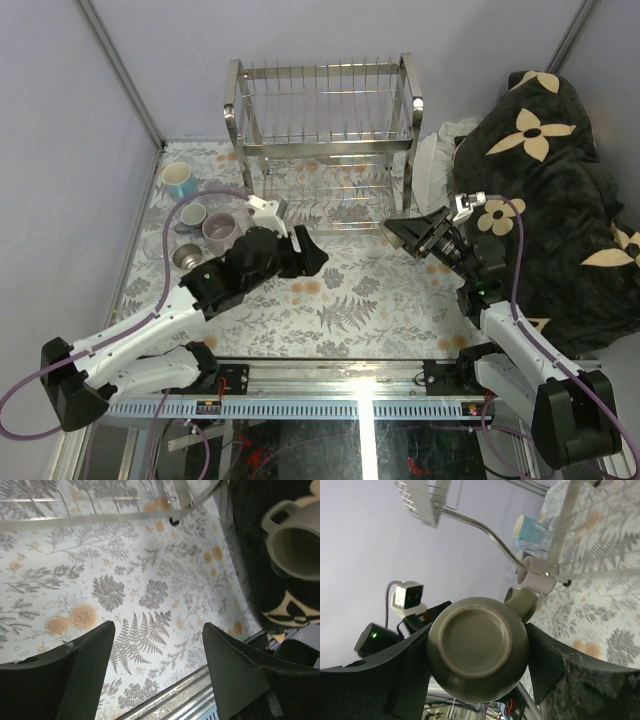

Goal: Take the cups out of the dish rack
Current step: Place the cup at the center of the board.

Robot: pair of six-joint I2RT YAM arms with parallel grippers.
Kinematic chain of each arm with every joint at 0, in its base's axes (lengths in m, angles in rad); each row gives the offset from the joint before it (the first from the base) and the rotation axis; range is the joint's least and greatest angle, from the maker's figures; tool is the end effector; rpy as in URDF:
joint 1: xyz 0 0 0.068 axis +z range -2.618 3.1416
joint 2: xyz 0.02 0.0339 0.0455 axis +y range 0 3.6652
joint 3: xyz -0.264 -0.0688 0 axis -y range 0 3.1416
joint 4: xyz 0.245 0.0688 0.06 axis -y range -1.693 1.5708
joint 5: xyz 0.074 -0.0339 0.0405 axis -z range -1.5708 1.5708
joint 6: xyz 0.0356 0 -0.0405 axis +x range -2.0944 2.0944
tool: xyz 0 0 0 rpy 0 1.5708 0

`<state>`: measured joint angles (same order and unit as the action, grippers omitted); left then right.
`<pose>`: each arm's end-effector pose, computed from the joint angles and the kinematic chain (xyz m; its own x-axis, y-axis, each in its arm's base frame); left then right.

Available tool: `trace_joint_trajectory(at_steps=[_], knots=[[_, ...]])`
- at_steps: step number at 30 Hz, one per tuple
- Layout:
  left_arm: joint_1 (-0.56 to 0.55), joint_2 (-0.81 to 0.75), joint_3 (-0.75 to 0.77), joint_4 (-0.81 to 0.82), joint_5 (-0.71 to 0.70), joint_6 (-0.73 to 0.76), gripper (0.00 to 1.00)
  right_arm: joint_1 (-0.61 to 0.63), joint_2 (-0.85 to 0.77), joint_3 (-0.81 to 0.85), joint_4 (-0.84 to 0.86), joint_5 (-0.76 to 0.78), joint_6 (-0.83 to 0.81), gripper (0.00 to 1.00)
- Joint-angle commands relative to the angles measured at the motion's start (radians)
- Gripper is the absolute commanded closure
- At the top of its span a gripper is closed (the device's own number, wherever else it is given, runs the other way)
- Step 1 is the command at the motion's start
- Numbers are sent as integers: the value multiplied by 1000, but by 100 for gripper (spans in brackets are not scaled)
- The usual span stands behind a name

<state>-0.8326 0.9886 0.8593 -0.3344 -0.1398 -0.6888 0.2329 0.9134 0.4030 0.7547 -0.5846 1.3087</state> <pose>0.1539 -0.1618 0.3131 -0.6446 -0.2268 -0.7301 0.3094 0.7959 -0.5204 0.1924 0.0658 0.2802 -0.6281 0.6788 -0.3803 -0.4122 0.1243 0.9026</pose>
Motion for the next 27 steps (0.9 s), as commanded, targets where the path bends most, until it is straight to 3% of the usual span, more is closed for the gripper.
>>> trace_joint_trajectory(at_steps=[1, 6, 12, 20, 27], knots=[[-129, -11, -51, 174, -188, -28, 30, 2, -19, -98, 264, 59, 90, 100], [-245, -22, -125, 261, -333, -39, 30, 0, -42, -146, 232, 88, 75, 100], [-307, -22, -246, 483, -363, -6, 29, 1, -50, -155, 206, 118, 88, 100], [-505, 145, -223, 723, -534, 239, 28, 1, -28, -178, 275, 85, 163, 100], [-556, 234, -210, 976, -495, 432, 27, 1, -15, -170, 260, 49, 178, 100]])
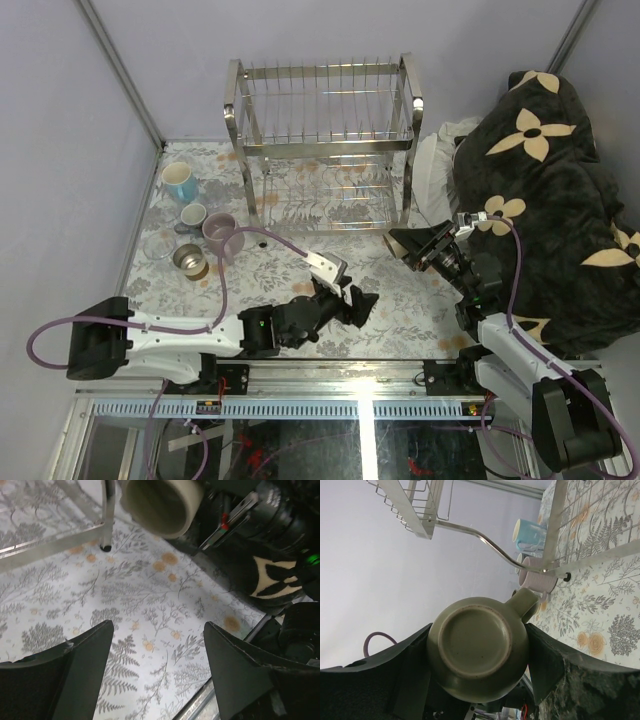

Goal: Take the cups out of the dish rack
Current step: Place the cup at the center of the board.

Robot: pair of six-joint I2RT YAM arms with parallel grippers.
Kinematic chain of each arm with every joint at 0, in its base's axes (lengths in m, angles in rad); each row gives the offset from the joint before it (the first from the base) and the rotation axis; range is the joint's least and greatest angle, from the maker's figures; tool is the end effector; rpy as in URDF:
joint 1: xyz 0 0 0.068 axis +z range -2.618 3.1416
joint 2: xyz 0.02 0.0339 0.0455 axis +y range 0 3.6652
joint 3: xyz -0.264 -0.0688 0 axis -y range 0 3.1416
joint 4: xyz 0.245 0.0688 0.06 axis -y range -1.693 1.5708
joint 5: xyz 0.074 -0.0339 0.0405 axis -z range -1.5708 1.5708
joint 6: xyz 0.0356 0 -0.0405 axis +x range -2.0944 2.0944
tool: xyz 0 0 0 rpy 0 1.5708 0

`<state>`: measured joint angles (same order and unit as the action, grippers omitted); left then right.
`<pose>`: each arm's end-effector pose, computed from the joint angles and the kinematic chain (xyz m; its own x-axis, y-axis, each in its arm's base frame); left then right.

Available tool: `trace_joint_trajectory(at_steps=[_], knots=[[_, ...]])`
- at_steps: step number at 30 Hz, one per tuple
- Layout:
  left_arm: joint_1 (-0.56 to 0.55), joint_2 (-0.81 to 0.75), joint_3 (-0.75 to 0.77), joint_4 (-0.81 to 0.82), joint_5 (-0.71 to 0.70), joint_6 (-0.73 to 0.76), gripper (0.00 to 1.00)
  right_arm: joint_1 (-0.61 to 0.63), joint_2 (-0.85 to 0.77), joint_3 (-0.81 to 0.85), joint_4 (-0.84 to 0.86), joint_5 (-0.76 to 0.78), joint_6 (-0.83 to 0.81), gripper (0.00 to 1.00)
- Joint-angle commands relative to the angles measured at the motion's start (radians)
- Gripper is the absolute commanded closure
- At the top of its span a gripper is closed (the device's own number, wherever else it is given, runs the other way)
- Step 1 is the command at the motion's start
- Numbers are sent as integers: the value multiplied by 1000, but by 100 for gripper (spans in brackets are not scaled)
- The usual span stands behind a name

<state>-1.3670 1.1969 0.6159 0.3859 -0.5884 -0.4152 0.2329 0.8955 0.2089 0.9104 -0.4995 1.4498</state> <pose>0.0726 -0.2535 0.2549 -0.3200 -0.1093 -0.9411 0.6287 0.7186 -0.2973 0.1762 0.0593 0.2340 -0.6262 0.7471 -0.2232 -0.2937 0.0392 0.9551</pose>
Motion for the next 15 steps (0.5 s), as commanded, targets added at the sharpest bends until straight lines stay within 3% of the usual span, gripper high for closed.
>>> trace_joint_trajectory(at_steps=[1, 15], knots=[[-25, 35, 41, 271, -42, 184, 27, 1, 7, 18, 120, -41, 48, 100], [-32, 142, 67, 489, 9, 400, 25, 0, -58, 29, 55, -35, 65, 100]])
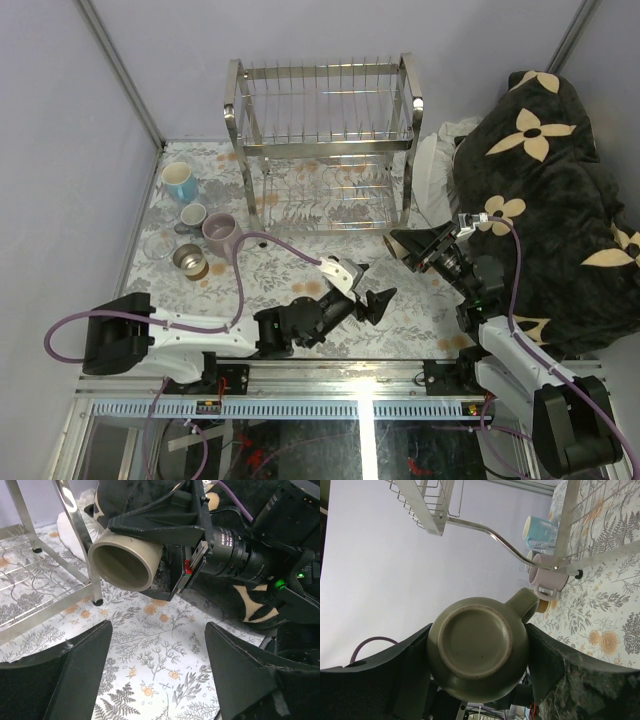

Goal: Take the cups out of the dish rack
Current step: Place the cup at the center of the board.

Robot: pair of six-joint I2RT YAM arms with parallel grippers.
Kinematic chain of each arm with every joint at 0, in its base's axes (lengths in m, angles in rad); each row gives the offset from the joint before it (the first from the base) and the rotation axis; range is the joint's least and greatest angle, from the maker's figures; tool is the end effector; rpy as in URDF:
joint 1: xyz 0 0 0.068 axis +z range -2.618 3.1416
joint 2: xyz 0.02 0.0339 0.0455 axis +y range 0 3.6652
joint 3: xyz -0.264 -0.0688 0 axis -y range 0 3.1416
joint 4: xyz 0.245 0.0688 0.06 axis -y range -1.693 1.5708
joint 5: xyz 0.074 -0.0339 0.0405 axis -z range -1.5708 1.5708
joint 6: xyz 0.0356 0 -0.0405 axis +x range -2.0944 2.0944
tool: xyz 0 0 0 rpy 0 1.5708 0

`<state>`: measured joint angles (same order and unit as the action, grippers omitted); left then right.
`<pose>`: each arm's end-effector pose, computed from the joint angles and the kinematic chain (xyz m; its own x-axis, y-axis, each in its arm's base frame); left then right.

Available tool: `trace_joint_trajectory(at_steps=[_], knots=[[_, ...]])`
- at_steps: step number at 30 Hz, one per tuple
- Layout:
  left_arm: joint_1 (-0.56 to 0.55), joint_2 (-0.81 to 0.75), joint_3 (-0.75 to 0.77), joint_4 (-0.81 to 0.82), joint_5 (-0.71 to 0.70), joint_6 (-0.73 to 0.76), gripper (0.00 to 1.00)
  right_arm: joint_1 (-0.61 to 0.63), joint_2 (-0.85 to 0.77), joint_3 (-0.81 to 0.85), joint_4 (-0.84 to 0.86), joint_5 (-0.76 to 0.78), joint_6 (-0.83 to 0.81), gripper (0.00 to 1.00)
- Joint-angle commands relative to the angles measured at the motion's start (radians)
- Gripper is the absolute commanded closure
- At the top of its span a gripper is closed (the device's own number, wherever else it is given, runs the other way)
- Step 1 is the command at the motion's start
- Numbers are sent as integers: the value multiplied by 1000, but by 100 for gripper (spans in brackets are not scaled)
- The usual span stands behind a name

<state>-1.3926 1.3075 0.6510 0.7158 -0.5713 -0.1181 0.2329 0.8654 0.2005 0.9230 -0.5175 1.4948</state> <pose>0.0696 -0.2778 0.2726 -0.0758 -0.1381 -0.9875 0.7283 0.6687 -0.1494 0.1712 0.0587 0.2373 -0.6452 0.7375 -0.1993 -0.2982 -0.0029 0.9545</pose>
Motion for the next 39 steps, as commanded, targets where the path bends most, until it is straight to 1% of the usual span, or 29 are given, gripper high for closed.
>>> trace_joint_trajectory(at_steps=[1, 5, 12, 15, 19, 22, 27, 35, 39], knots=[[-6, 42, 34, 178, -7, 119, 25, 0, -31, 46, 31, -23, 19, 100], [-6, 89, 58, 220, -11, 165, 24, 2, -33, 73, -14, -48, 10, 100], [4, 173, 106, 274, -29, 204, 23, 1, -37, 67, -18, -61, 10, 100], [19, 197, 122, 278, -27, 196, 23, 1, -34, 73, -19, -73, 9, 100], [78, 196, 128, 252, 28, 132, 23, 1, -38, 78, -14, -79, 9, 100], [92, 196, 128, 254, 34, 139, 24, 0, -38, 80, -19, -78, 3, 100], [125, 207, 138, 252, 56, 110, 26, 0, -29, 83, -16, -84, -1, 100], [143, 254, 172, 258, 91, 101, 30, 1, -25, 94, -30, -87, -12, 100], [150, 268, 179, 279, 101, 100, 35, 1, -22, 94, -27, -98, -13, 100]])
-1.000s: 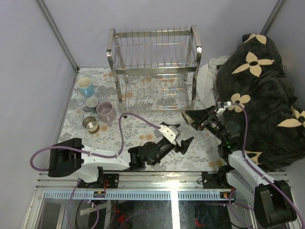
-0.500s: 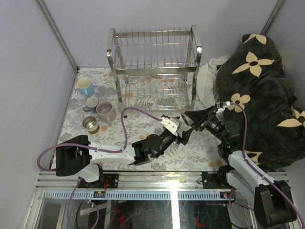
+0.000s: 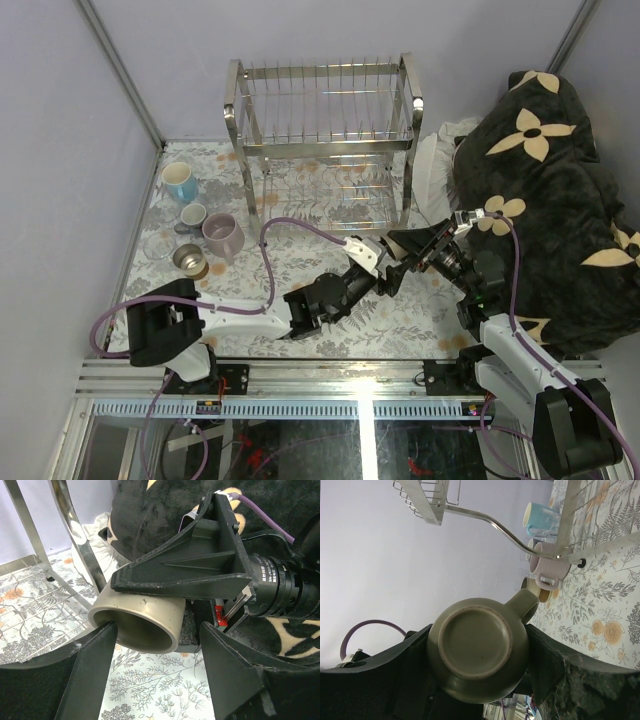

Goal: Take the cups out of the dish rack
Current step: Place the cup at the center of the board.

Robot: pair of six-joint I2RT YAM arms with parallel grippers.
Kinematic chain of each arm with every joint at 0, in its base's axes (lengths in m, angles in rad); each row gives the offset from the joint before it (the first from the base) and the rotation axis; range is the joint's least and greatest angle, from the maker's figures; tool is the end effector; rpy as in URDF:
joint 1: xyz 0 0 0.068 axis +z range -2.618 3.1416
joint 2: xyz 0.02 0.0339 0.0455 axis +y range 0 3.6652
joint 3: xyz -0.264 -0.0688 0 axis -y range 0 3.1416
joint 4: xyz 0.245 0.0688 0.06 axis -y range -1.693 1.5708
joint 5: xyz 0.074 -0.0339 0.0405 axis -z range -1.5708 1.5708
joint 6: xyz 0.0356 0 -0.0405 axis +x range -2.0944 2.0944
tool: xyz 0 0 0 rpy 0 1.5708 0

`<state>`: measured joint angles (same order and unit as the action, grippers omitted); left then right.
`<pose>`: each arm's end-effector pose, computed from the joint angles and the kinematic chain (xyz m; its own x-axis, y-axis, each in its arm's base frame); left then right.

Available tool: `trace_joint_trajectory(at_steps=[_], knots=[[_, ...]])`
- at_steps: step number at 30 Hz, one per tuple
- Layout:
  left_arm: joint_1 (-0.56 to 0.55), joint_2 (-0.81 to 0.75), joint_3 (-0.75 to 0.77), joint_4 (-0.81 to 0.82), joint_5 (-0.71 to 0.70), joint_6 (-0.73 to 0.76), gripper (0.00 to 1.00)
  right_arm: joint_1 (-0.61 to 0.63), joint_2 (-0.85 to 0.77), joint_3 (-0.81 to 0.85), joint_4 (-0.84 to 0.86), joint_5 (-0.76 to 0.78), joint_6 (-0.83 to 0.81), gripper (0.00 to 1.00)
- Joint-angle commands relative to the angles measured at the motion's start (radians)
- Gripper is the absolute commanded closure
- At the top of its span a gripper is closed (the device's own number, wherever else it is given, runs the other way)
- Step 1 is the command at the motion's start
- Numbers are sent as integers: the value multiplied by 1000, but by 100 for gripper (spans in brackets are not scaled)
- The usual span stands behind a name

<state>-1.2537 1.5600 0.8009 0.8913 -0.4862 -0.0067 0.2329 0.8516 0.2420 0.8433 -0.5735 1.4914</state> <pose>0.1221 -0.3186 0.2663 0.0364 -0.1300 -0.9908 0.6959 0.7149 -0.0682 0.1730 0.0609 0.2451 -0.6874 0.6976 -0.2024 -0.2807 0.0019 0.9598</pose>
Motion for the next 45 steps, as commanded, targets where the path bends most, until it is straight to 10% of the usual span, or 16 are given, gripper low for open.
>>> trace_joint_trajectory(at_steps=[1, 20, 25, 30, 45], knots=[[13, 17, 29, 111, 20, -10, 37, 0, -7, 51, 53, -44, -10, 100], [14, 63, 84, 117, -2, -10, 76, 0, -13, 10, 72, -39, 3, 100], [15, 65, 82, 117, -6, -15, 100, 1, -12, 7, 84, -40, 7, 100], [15, 45, 61, 130, -22, -13, 100, 1, -4, -3, 112, -36, 14, 99], [15, 7, 37, 126, -64, 19, 100, 1, 38, -34, 243, -19, 62, 19]])
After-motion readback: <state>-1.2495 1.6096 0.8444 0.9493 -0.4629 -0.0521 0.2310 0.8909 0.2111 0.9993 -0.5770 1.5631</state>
